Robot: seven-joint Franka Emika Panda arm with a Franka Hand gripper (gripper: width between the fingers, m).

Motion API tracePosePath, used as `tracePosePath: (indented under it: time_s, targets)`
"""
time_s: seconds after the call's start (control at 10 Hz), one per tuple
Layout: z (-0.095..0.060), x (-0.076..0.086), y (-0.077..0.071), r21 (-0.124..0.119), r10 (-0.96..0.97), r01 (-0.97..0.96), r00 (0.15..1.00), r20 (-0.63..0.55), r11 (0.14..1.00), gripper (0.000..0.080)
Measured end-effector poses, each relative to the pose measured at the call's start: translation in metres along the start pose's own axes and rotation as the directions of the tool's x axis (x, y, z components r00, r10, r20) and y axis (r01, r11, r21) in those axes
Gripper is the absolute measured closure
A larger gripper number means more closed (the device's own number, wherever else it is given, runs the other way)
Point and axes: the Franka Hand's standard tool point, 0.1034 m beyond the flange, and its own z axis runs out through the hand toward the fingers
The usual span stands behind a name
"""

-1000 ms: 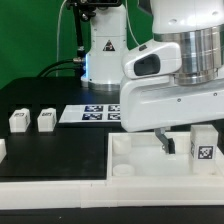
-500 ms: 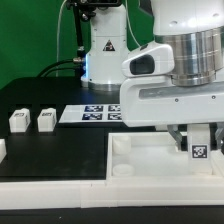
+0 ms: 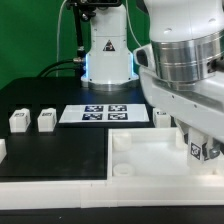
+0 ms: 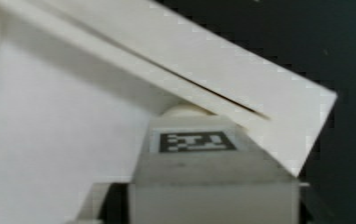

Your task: Assemble one leg

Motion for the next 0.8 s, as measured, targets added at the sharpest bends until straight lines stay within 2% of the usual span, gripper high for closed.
tracePosePath:
  time_s: [0.1,0.3,0.4,0.6,0.8]
  targets:
    - [0.0003,-0.0004,-0.0013,-0.016,0.185,-0.184,0.982,0.024,0.983,0.0508]
    - [-0.0009,0.0007,-0.0008,0.01,0.528,-0.529,0.847,0.056,0.848,0.0507]
    - [-0.0007,0.0002,-0.0006,0.019,0.589,-0.591,0.806,0.055,0.807,0.0507]
    - [-0.0014,0.0003,-0.0012,0.013,0.714,-0.716,0.698,0.057,0.698,0.0507]
    - [-0.0033,0.0018,-0.0015,0.018,0.754,-0.755,0.655,0.049,0.655,0.0505]
